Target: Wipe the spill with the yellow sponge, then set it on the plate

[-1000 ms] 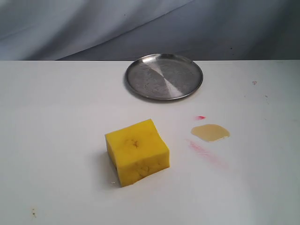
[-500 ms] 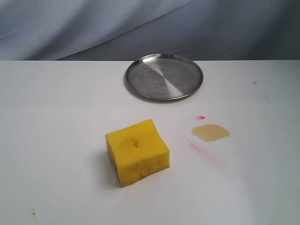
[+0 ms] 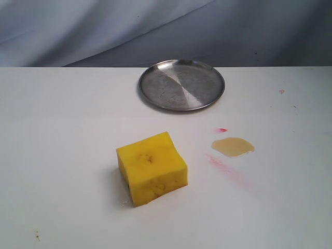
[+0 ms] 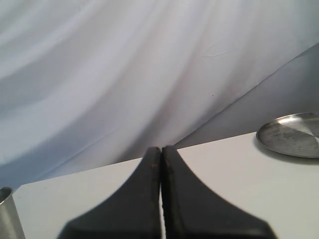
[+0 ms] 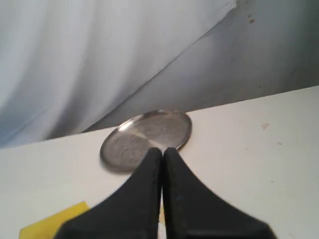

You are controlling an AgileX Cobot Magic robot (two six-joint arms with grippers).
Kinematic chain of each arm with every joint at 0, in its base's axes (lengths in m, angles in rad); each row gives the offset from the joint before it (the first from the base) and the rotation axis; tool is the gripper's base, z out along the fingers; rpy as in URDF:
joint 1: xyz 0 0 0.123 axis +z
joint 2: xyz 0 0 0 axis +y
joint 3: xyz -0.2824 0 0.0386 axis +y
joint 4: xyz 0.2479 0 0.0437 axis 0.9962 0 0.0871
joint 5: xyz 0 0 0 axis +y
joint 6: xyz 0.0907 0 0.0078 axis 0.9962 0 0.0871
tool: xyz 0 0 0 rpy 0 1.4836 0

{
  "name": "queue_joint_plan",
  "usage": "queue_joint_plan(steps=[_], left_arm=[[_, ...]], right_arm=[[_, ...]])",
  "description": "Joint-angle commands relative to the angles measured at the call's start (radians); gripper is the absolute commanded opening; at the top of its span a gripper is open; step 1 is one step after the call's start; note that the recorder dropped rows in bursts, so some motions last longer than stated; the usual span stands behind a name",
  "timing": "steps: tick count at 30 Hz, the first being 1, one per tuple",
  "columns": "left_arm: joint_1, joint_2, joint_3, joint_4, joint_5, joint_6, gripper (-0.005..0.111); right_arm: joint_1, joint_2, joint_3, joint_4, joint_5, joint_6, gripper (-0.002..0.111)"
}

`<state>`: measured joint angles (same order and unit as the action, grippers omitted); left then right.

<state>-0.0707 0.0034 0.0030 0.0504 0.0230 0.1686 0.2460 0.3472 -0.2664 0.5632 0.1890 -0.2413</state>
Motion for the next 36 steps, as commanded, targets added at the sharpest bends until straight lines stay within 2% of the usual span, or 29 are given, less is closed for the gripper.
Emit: queue_joint_plan(steps=[1,5,8,9,14,17,25,36], left_arm=[[0.001,-0.003,-0.003,-0.008,-0.003,-0.009,0.000],[0.001,-0.003,-0.003,-0.008,-0.003,-0.009,0.000],[0.001,-0.003,-0.003,-0.008,-0.003,-0.009,0.000],[0.001,-0.003,-0.003,-0.008,-0.003,-0.009,0.000],[0.001,-0.003,-0.003,-0.008,-0.003,-0.009,0.000],[0.001,-0.003,-0.003,-0.008,-0.003,-0.009,0.000],[0.001,-0.003,-0.003,-0.008,-0.003,-0.009,0.000],[0.001,-0.003,-0.003,-0.008,-0.003,-0.009,0.000]], right_arm=[[0.114,0.253,-0.140,0.103,0.015,-0.204,0.000],[0.236,0.565,-0.326,0.103,0.066,-0.257,0.000],[0.299,0.815,-0.495,0.103,0.203,-0.289,0.004],[0.309,0.879,-0.543,0.103,0.246,-0.296,0.008],[0.357,1.218,-0.789,0.103,0.438,-0.299,0.057],[0.382,1.332,-0.859,0.103,0.449,-0.298,0.068],[0.404,1.560,-0.997,0.103,0.447,-0.267,0.071],[0.411,1.718,-1.027,0.101,0.500,-0.253,0.070]])
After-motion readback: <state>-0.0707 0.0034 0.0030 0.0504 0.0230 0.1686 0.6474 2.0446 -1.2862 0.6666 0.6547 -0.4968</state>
